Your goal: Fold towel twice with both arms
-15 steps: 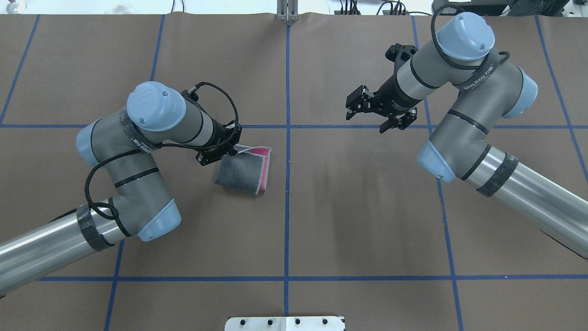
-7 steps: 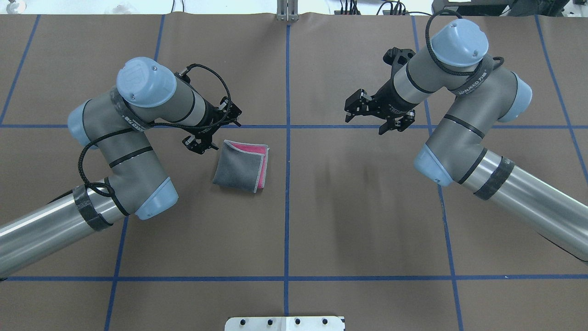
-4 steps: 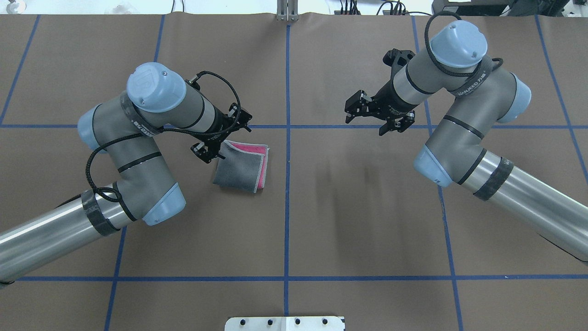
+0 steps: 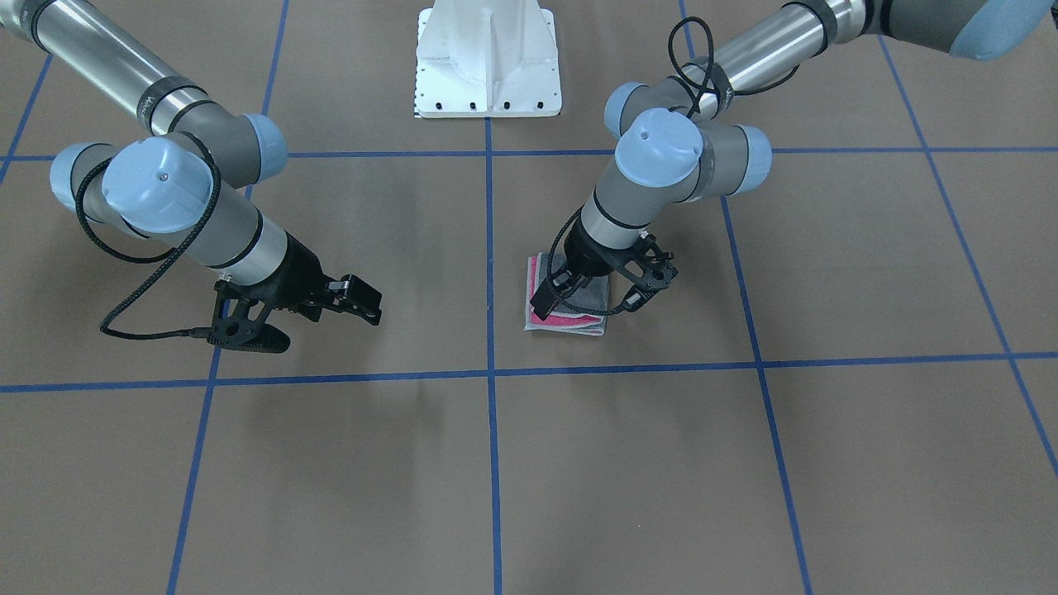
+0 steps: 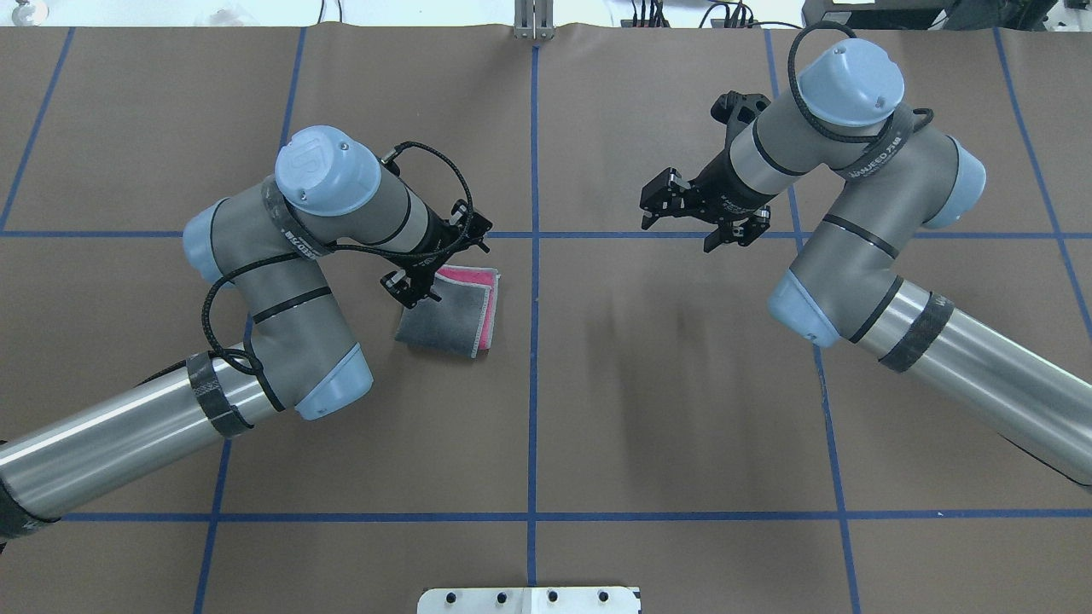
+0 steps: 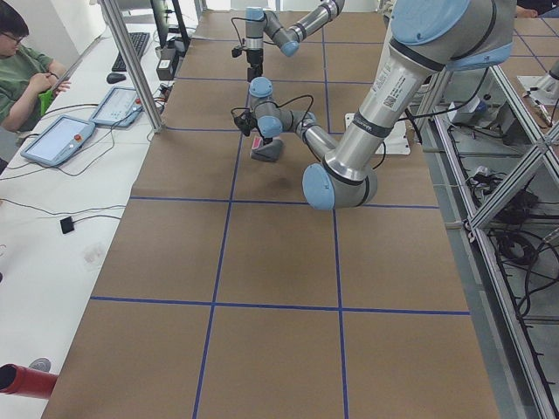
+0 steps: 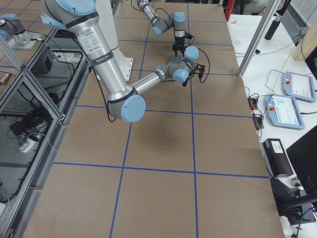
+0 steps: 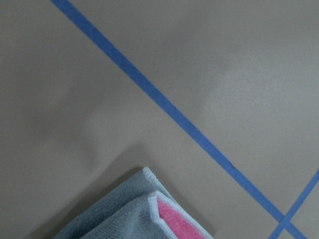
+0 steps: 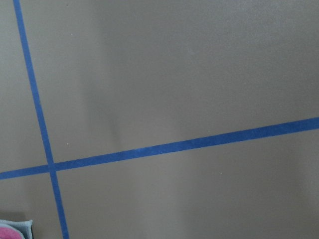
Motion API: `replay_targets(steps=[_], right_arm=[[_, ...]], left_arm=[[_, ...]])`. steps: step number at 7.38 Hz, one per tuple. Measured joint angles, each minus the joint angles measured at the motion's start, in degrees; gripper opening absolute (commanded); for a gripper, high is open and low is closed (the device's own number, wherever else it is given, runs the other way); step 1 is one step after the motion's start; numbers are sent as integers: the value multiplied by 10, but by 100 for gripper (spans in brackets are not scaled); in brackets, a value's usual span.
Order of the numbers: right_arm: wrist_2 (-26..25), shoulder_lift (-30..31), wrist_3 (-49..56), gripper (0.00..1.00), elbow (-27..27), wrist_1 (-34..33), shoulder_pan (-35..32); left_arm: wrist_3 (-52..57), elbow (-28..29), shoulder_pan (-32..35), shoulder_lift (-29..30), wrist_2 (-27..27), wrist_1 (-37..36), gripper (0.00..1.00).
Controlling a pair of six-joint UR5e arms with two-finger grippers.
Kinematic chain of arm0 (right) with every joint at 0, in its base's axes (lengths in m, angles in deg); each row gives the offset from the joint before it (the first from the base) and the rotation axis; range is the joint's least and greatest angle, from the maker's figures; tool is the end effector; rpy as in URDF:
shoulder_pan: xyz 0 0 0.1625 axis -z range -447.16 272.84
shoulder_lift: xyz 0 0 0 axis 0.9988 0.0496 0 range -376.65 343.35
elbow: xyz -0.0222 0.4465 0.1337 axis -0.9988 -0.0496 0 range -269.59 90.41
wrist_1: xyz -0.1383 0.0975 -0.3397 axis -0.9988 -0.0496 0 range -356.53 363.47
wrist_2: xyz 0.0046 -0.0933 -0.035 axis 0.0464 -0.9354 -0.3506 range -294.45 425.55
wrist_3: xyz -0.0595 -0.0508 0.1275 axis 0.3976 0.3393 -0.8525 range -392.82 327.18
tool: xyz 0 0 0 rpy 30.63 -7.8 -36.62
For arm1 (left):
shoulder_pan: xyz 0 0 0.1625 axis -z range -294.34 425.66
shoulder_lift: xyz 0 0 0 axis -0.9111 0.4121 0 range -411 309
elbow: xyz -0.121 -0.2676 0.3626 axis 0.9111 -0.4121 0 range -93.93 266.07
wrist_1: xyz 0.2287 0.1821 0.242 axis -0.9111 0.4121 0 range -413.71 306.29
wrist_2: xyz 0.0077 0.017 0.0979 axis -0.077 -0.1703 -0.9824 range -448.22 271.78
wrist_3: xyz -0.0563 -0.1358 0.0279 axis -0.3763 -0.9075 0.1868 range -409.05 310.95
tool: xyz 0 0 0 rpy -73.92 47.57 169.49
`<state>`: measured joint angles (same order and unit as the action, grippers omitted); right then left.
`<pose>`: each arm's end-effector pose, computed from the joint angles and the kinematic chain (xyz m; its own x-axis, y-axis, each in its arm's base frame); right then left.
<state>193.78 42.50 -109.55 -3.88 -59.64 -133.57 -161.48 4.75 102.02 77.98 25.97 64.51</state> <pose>-0.4606 -0.5431 0.3940 0.4514 0.2127 0.8666 -0.1259 0.9766 -0.1742 0.5763 -0.5137 0.3323 0.2899 -0.6456 -0.7065 0.4004 0.7523 -0.5232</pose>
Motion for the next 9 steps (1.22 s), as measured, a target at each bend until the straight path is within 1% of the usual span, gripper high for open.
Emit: replay_targets(steps=[4, 7, 9], right_arm=[[0, 0, 0, 100, 0, 0, 0], [-1, 0, 0, 100, 0, -1, 0], [0, -1, 0, 100, 0, -1, 0]], left_arm=[[10, 36, 10, 1, -1, 27, 99], [31, 78, 40, 2, -1, 66, 99], [45, 83, 55, 2, 3, 71, 99]])
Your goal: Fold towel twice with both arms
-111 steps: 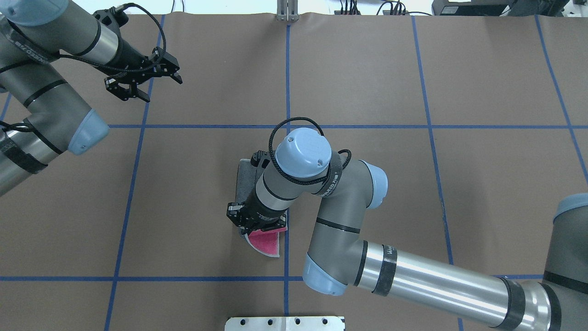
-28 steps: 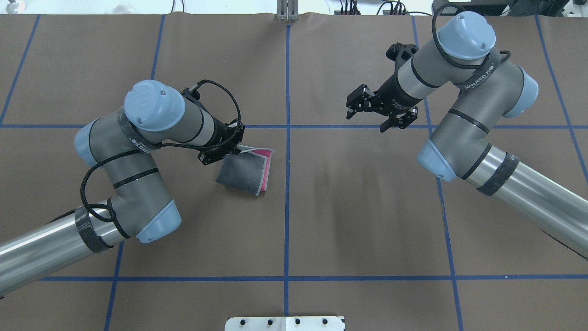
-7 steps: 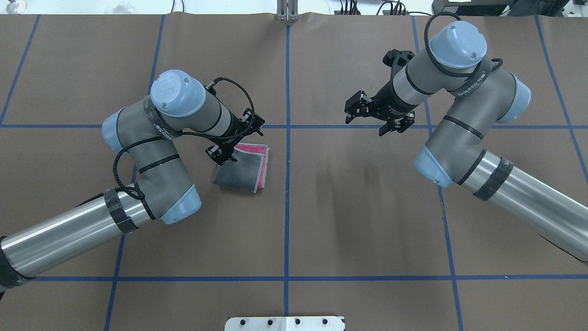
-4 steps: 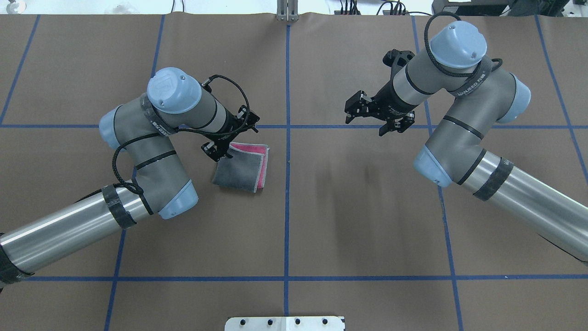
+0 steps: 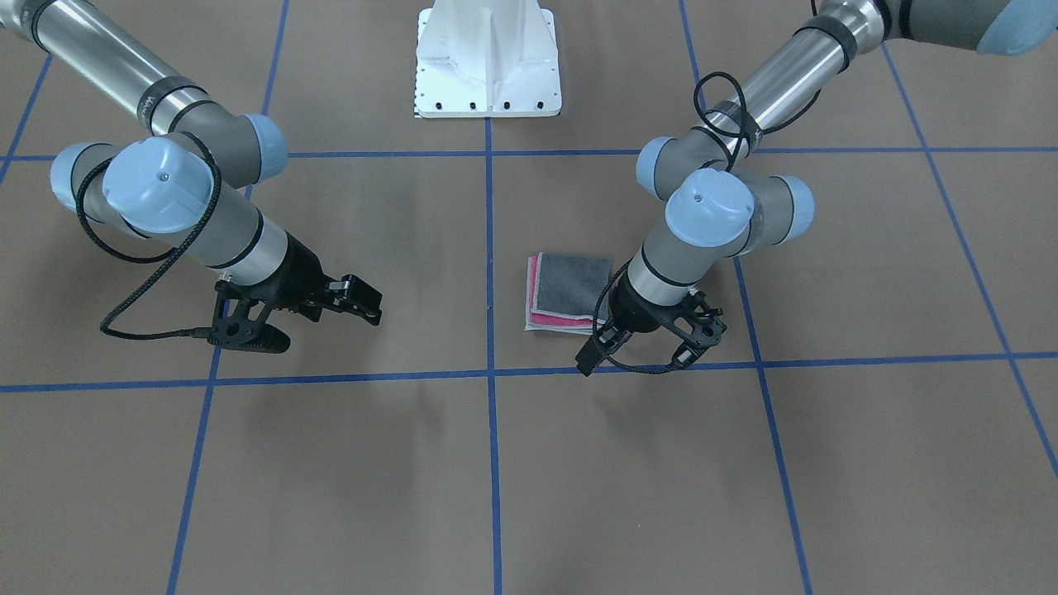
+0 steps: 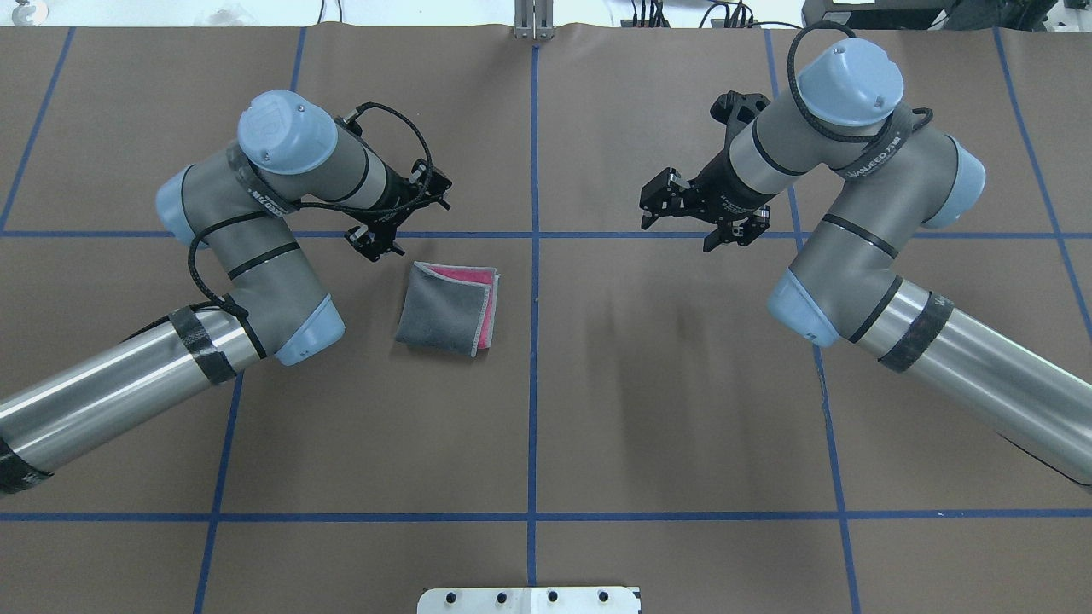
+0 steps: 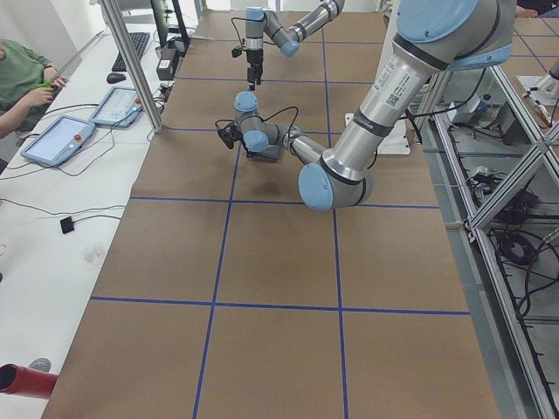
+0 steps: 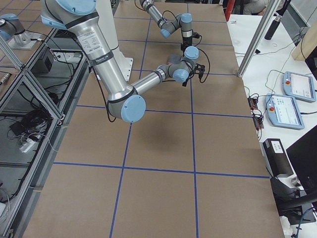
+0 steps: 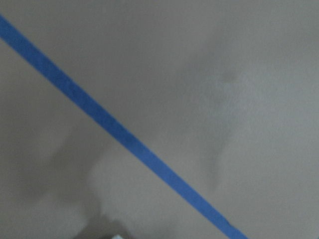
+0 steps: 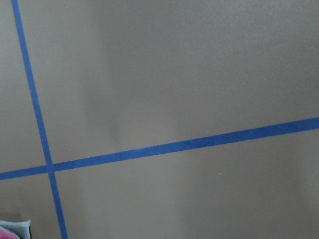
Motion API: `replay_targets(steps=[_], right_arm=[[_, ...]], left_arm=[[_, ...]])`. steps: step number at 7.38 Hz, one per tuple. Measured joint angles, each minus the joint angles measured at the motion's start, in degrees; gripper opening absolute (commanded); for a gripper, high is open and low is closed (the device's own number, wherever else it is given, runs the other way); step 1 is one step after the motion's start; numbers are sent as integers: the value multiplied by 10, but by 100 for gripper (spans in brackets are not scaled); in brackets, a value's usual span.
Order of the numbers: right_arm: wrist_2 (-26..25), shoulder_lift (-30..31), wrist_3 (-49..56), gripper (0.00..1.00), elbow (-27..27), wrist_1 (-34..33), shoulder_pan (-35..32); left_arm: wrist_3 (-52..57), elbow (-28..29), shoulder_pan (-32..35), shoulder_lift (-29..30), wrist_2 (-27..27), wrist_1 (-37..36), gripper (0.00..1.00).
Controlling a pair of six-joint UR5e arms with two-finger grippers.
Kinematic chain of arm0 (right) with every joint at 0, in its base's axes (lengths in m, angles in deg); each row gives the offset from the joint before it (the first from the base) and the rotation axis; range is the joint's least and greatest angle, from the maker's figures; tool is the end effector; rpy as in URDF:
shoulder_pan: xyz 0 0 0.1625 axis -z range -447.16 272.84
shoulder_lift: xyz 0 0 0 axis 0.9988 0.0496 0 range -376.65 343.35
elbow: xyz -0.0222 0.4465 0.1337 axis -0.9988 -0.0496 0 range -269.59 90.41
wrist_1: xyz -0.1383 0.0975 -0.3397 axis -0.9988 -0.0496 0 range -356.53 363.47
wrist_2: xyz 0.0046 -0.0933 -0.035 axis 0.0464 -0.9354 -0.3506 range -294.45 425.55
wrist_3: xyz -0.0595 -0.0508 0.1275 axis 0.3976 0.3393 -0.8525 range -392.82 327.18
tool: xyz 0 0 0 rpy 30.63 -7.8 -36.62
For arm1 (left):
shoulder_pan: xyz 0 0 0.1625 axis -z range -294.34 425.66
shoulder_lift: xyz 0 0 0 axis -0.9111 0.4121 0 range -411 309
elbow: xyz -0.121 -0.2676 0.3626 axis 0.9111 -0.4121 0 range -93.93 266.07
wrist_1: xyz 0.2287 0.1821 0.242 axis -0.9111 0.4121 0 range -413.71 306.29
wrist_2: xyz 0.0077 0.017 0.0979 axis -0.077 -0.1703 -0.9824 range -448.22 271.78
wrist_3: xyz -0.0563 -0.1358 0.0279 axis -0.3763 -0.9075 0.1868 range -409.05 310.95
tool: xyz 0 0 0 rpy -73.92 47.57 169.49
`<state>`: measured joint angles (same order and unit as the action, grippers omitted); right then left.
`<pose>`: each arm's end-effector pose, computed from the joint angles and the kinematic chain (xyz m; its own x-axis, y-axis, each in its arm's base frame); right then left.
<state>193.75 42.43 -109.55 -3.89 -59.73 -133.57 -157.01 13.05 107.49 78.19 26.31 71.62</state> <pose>-0.4609 -0.5434 0.3935 0.4518 0.2130 0.8663 -0.1264 0.9766 -0.1742 0.5427 -0.5813 0.3789 0.2740 -0.6217 -0.7338 0.4523 0.7566 -0.4722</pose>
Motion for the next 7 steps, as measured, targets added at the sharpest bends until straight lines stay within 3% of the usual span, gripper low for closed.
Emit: replay_targets(steps=[4, 7], right_arm=[[-1, 0, 0, 100, 0, 0, 0], [1, -8, 2, 100, 1, -5, -7]], left_arm=[[-20, -47, 5, -6, 44, -3, 99], [-10, -132, 31, -65, 101, -6, 100]])
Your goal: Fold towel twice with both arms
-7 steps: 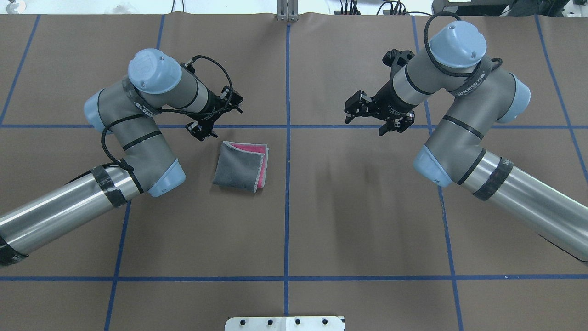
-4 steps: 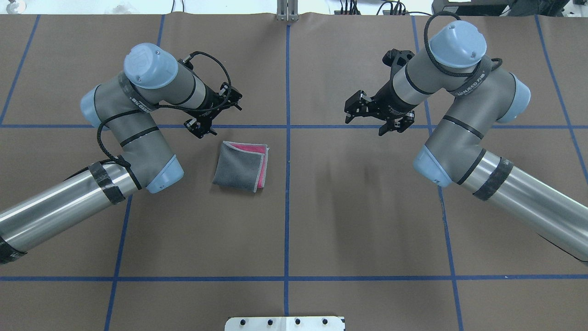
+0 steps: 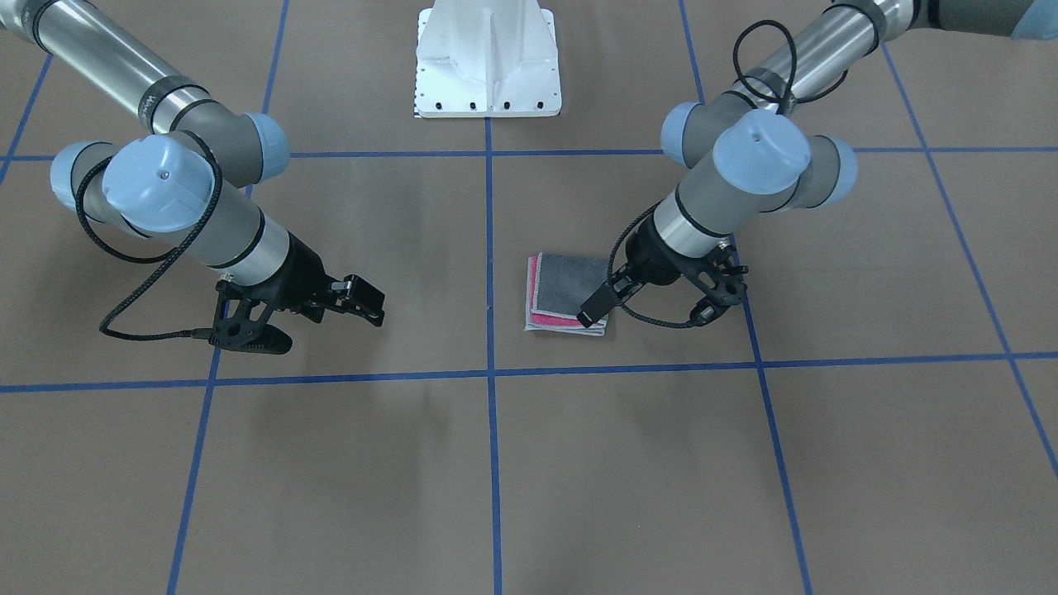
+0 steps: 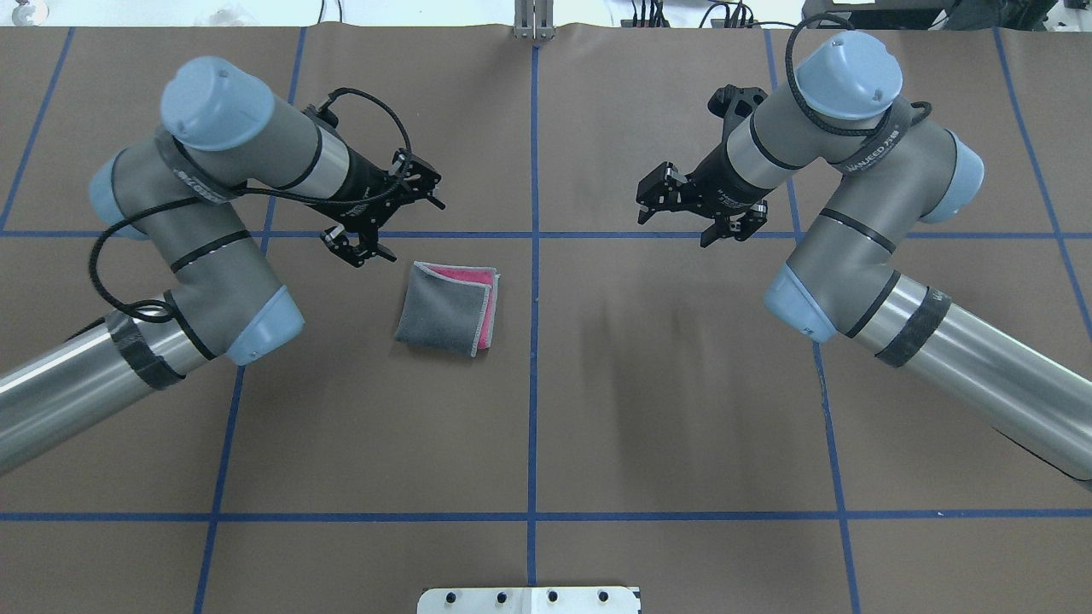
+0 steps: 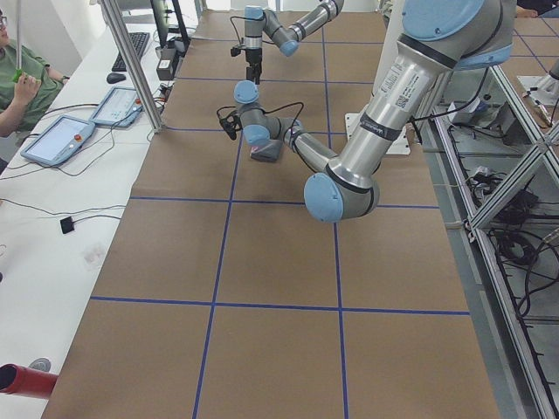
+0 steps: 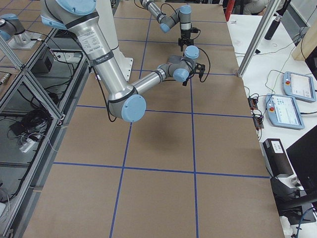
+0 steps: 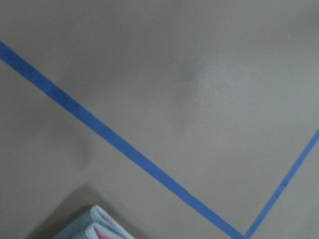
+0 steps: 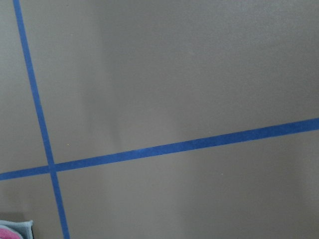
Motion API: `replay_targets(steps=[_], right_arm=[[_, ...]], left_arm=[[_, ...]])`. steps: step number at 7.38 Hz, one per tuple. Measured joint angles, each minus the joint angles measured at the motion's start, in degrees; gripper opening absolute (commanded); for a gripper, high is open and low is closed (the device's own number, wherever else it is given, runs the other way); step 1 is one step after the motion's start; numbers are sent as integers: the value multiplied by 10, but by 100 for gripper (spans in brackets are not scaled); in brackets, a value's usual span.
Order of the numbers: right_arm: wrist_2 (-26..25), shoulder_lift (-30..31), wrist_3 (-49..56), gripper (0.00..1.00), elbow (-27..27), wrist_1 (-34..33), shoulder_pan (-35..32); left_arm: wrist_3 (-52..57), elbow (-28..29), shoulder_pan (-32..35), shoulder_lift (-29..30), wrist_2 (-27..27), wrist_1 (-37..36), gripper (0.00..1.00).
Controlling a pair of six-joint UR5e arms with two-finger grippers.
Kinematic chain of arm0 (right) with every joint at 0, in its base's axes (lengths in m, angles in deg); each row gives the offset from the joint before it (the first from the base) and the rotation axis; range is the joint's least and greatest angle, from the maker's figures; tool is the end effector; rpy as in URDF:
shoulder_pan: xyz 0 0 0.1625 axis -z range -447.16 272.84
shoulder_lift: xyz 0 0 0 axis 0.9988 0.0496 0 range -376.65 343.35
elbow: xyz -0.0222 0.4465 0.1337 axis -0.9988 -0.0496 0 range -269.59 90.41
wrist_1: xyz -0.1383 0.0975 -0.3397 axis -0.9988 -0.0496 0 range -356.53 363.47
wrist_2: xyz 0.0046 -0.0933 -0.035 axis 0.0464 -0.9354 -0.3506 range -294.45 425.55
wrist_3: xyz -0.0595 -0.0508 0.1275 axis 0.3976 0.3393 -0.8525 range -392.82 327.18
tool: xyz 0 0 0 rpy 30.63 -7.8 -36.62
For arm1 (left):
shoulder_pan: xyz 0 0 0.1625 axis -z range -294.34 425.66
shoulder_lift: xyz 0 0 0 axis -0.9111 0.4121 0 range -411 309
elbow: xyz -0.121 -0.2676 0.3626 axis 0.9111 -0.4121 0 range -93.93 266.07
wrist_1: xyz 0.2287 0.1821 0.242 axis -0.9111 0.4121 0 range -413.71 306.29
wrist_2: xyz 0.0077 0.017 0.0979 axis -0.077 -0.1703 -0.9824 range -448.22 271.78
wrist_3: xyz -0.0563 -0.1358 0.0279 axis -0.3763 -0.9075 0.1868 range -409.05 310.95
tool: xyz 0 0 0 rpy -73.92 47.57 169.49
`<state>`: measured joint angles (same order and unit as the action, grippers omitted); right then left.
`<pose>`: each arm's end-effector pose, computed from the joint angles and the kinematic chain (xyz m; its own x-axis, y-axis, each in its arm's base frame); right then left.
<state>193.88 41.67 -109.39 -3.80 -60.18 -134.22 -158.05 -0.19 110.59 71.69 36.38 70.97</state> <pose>-0.4567 -0.5503 0.3844 0.4451 0.2110 0.8703 -0.1334 0.9766 -0.1685 0.4738 -0.5410 0.3487 0.2255 -0.6034 -0.7649 0.3116 0.7885 -0.5302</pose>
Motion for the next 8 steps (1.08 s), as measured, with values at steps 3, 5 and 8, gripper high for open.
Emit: replay_targets(steps=[3, 5, 8], right_arm=[[9, 5, 76, 100, 10, -51, -46], [8, 14, 210, 100, 29, -163, -86], [4, 80, 456, 100, 63, -285, -168]], left_arm=[[161, -62, 54, -108, 24, -3, 100], [318, -83, 112, -190, 35, -6, 99], [696, -86, 228, -269, 61, -128, 100]])
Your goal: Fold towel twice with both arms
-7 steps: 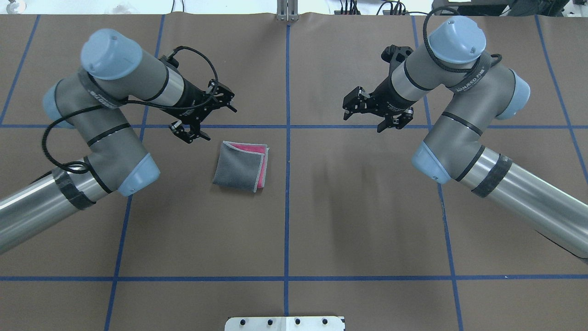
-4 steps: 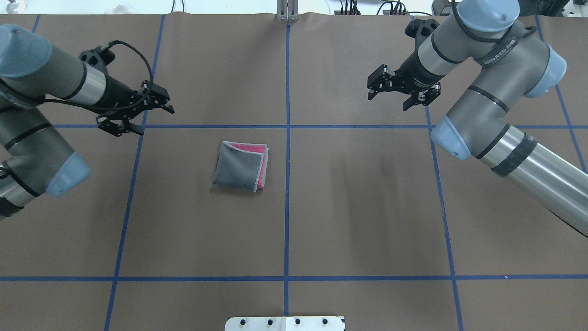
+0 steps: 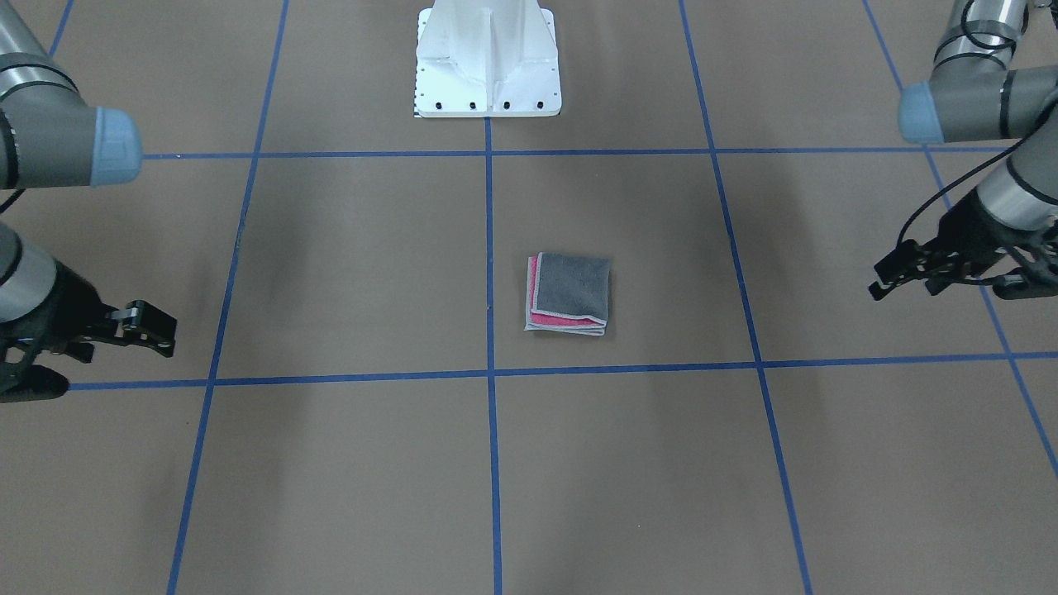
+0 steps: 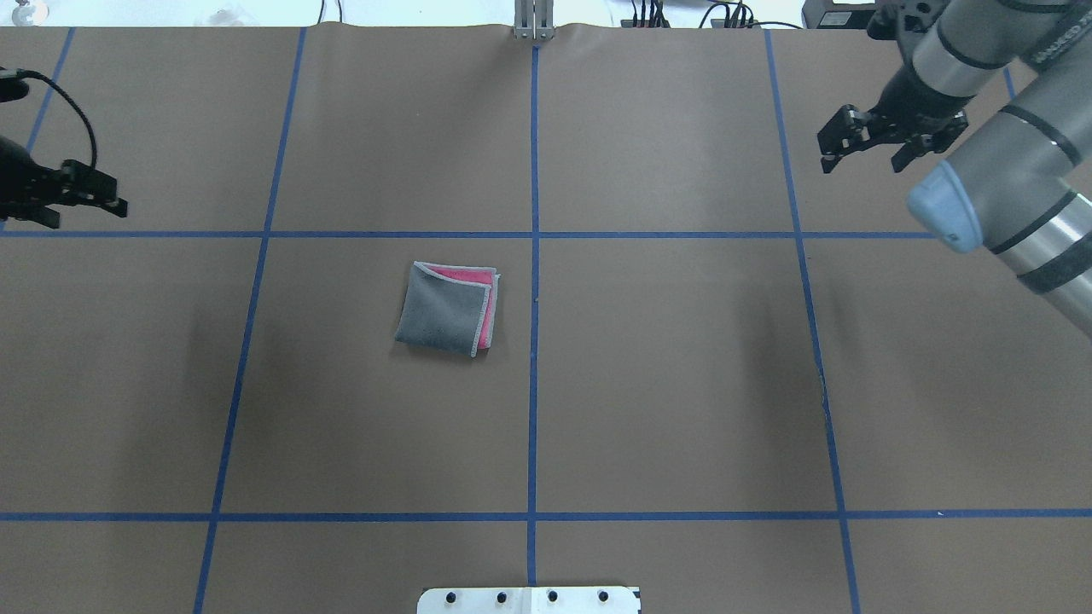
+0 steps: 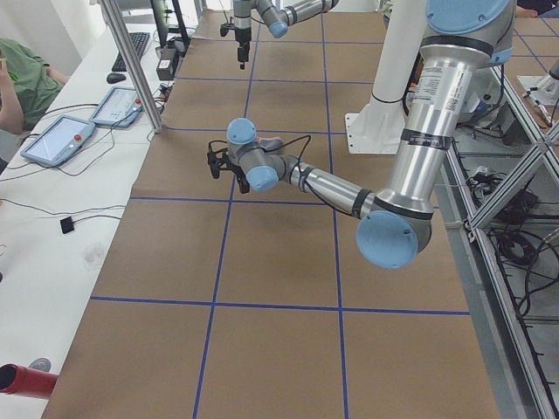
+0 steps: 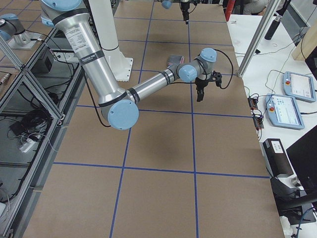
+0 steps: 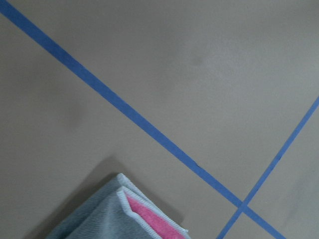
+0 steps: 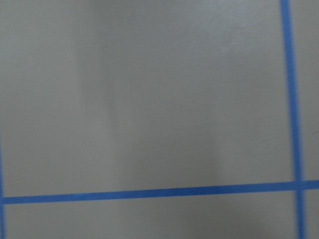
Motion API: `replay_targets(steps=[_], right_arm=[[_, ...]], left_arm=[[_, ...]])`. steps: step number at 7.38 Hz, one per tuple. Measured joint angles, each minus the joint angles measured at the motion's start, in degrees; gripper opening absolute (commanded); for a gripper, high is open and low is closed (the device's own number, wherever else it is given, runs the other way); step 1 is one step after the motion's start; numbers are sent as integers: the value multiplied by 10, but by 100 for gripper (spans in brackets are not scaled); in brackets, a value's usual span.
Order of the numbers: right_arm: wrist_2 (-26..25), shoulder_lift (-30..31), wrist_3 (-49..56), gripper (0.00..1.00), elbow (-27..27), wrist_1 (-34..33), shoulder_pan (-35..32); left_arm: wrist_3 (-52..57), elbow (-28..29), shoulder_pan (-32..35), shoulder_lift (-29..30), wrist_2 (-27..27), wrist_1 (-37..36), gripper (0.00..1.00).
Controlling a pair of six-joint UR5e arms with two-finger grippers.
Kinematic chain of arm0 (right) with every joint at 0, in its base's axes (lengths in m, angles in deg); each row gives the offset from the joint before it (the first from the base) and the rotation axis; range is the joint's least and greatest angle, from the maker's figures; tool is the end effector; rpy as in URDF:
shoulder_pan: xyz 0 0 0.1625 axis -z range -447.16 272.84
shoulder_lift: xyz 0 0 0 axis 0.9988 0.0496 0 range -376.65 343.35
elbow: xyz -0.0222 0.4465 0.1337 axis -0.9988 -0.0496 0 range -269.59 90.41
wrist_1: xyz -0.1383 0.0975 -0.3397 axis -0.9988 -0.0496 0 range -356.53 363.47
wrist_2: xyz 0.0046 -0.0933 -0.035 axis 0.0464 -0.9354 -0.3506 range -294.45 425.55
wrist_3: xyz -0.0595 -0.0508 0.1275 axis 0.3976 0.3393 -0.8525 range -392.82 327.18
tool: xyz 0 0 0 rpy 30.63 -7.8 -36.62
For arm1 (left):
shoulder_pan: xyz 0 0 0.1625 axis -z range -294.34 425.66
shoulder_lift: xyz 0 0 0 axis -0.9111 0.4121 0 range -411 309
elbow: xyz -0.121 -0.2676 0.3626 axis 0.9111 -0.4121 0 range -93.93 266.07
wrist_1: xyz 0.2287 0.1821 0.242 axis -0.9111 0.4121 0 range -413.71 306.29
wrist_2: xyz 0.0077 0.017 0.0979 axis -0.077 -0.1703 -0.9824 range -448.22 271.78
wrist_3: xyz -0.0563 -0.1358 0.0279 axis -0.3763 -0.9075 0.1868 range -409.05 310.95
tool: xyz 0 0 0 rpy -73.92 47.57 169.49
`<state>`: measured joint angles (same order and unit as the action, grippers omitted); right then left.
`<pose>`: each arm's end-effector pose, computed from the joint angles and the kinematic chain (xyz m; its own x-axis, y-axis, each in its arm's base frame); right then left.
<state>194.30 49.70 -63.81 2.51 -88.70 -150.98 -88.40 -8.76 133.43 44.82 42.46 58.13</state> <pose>-0.2491 -0.5967 0.5025 0.7133 -0.0642 0.6979 0.0431 0.9979 0.0477 0.1717 -0.5147 0.6032 0.6429 -0.0227 -0.7656 0.1144 0.9912 0.0666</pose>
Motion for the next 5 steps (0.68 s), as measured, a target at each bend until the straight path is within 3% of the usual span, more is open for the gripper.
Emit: replay_targets(steps=[2, 5], right_arm=[[22, 62, 106, 100, 15, -22, -61], [60, 113, 135, 100, 20, -21, -103]], left_arm=[[176, 0, 87, -31, 13, -64, 100], [301, 2, 180, -39, 41, -97, 100]])
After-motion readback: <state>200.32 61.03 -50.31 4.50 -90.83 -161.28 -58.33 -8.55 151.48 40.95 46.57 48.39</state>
